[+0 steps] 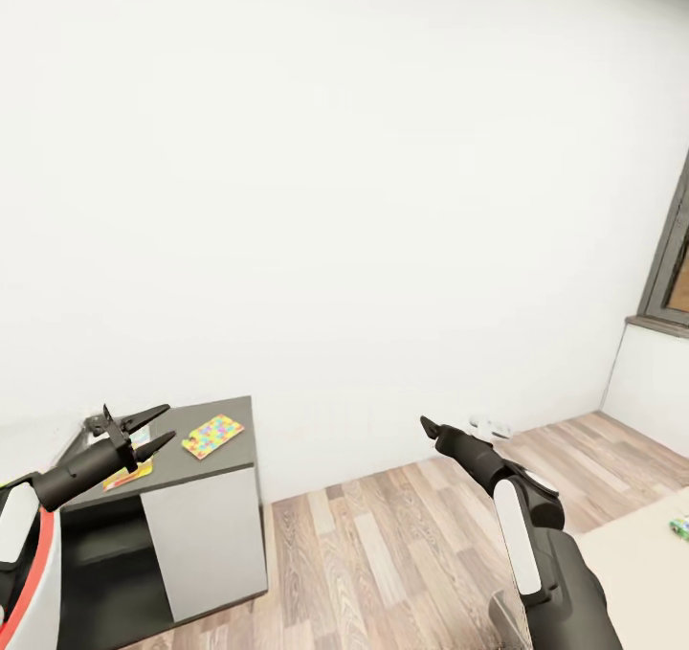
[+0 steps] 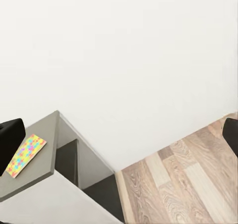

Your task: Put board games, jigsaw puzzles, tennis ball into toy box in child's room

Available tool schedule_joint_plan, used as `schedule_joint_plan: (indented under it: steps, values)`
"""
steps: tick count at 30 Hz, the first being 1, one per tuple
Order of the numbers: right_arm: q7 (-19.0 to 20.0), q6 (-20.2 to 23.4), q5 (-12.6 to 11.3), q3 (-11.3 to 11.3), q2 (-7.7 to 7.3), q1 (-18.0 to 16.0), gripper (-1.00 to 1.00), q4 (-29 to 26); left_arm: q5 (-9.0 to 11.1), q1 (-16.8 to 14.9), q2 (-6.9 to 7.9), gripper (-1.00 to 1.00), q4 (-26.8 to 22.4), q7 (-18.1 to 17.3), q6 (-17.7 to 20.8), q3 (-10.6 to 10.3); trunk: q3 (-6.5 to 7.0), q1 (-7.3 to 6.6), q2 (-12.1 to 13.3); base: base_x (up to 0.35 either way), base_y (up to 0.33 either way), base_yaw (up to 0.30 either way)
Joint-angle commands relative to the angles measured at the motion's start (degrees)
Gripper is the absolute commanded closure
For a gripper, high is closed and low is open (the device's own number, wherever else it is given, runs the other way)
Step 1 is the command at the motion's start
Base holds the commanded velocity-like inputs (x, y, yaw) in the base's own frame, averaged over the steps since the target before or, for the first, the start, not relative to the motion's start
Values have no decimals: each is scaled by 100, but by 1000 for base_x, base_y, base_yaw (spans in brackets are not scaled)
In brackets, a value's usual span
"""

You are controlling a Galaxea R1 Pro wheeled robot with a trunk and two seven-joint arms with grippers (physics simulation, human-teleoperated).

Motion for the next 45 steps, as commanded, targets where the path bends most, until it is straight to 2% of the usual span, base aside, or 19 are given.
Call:
schedule_joint_plan:
  steps: [1, 26, 34, 45]
  values:
    - [32, 32, -5, -19, 7, -4, -100, -2, -11, -1, 1, -100, 1, -23, 22, 7, 0, 2, -4, 0, 0, -278]
    - [32, 29, 2, -39, 5, -4, -100, 63, -15, -1, -8, -100, -1, -16, 21, 7, 59, 2, -4, 0, 0, -274]
    - [32, 32, 7, -17, 20, -4, -100, 46, -20, -1, -7, -100, 2, -14, 21, 7, 47, 2, -4, 67, 0, -58]
    - [32, 49, -8, -70, 30, -4, -100, 59, -20, -1, -8, -100, 3, -14, 21, 7, -45, 2, -4, 77, 0, -5]
